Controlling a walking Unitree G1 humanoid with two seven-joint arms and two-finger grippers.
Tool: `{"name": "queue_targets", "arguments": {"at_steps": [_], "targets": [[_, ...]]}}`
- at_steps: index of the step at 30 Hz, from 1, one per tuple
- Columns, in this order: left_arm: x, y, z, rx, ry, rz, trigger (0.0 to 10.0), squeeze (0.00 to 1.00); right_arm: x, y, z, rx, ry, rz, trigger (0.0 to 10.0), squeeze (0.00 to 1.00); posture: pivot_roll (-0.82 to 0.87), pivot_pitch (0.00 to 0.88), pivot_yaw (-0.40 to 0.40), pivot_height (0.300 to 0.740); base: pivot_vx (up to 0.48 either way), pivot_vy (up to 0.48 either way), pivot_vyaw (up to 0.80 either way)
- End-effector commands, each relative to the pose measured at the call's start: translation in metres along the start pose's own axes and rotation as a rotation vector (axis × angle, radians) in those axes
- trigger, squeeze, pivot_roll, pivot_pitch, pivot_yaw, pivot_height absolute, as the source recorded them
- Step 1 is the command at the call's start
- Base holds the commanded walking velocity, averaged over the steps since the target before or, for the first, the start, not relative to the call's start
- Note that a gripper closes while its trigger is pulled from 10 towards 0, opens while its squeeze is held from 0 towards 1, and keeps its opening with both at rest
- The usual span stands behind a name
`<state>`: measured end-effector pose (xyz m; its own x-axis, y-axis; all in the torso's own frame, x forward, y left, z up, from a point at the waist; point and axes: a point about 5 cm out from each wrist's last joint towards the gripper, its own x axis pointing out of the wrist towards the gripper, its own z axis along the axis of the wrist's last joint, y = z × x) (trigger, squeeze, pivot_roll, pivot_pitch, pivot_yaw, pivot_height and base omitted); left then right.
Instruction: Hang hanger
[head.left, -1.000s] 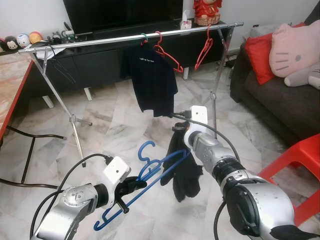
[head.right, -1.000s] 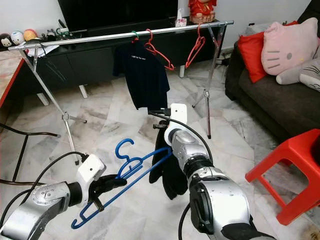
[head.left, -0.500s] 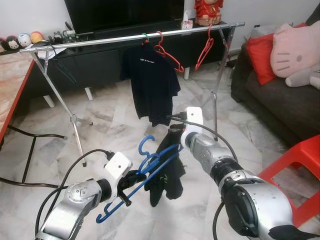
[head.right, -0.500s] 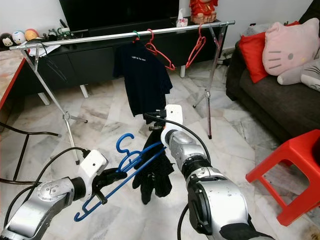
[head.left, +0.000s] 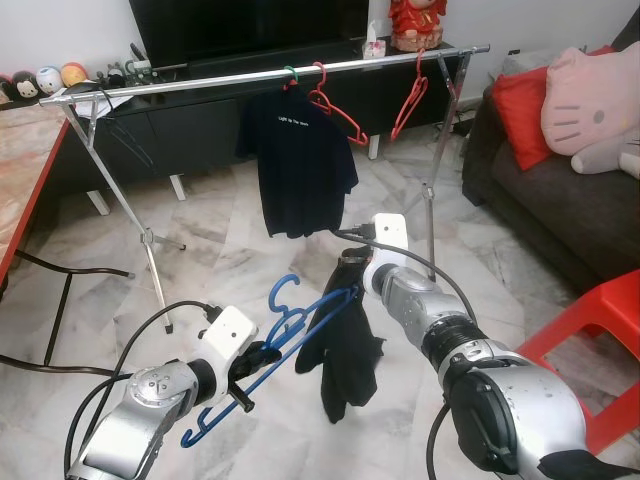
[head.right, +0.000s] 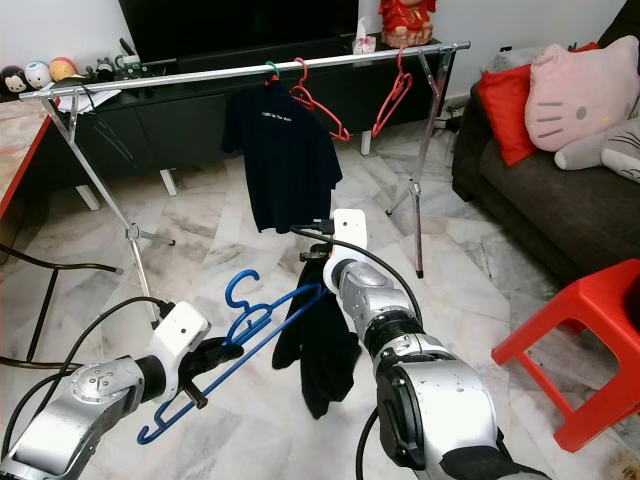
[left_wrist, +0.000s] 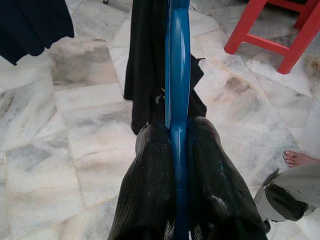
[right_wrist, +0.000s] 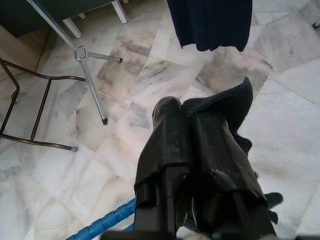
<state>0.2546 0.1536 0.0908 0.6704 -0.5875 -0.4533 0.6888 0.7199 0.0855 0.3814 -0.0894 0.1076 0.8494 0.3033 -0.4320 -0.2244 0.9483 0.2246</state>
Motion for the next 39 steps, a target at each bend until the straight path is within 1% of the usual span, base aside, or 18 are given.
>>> {"name": "queue_targets", "arguments": {"at_steps": [1, 4, 8, 37, 39], "targets": [[-0.0031, 0.0041, -0.0019, 0.005, 0.011, 0.029, 10.0, 0.00, 0.0002, 0.0037, 0.0120, -0.025, -0.038, 0.006, 10.0, 0.00, -0.07, 0.000, 0.030, 0.740, 0.000, 0.000, 0.00], [-0.0003, 0.0056, 0.0008, 0.007, -0.004, 0.053, 10.0, 0.00, 0.0003, 0.0045, 0.0119, -0.025, -0.038, 0.008, 10.0, 0.00, -0.08, 0.000, 0.031, 0.740, 0.000, 0.000, 0.00], [0.0046, 0.0121, 0.0056, 0.006, -0.033, 0.127, 10.0, 0.00, 0.0006, 0.0061, 0.0098, -0.023, -0.034, 0.013, 10.0, 0.00, -0.08, 0.000, 0.031, 0.740, 0.000, 0.000, 0.00], [0.0046, 0.0121, 0.0056, 0.006, -0.033, 0.127, 10.0, 0.00, 0.0006, 0.0061, 0.0098, -0.023, -0.034, 0.013, 10.0, 0.00, -0.08, 0.000, 0.031, 0.740, 0.000, 0.000, 0.00], [0.0053, 0.0134, 0.0059, 0.007, -0.037, 0.143, 10.0, 0.00, 0.0006, 0.0064, 0.0095, -0.023, -0.034, 0.014, 10.0, 0.00, -0.08, 0.000, 0.032, 0.740, 0.000, 0.000, 0.00]]}}
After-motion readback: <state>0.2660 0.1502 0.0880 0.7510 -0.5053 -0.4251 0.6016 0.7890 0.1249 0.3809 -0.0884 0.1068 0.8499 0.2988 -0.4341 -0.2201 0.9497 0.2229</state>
